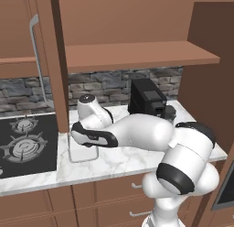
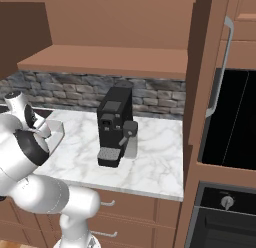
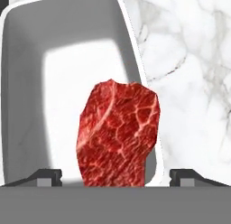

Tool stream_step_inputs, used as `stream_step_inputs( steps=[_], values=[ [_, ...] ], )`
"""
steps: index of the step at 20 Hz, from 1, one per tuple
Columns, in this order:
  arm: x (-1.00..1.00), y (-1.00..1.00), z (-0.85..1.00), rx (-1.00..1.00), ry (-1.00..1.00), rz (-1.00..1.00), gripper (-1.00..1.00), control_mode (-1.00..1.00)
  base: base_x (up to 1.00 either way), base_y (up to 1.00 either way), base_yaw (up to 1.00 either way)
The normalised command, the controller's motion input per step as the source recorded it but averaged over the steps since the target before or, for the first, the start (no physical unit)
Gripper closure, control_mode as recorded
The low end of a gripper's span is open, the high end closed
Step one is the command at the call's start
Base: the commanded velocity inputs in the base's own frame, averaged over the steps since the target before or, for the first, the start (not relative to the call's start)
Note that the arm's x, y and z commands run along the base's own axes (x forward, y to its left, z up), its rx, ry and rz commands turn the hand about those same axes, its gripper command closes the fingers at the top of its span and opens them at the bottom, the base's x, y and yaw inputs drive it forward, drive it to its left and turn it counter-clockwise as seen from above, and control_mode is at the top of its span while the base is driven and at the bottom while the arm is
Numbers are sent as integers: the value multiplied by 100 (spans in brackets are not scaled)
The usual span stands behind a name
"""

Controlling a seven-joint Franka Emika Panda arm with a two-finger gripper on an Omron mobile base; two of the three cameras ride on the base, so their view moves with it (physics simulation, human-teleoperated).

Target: Retrieve the tupperware from the cabinet, then place the raw meat into the tupperware to avoid contamination.

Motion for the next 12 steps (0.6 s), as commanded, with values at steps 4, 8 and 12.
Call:
stream_step_inputs(
  steps=[4, 8, 12],
  values=[
    [0, 0, 0, 0, 0, 0, -100, -100, 0, 0, 0],
    [0, 0, 4, 0, 0, 0, -100, -100, 0, 0, 0],
    [-1, -14, 33, -3, 1, 0, -100, -100, 0, 0, 0]
  ],
)
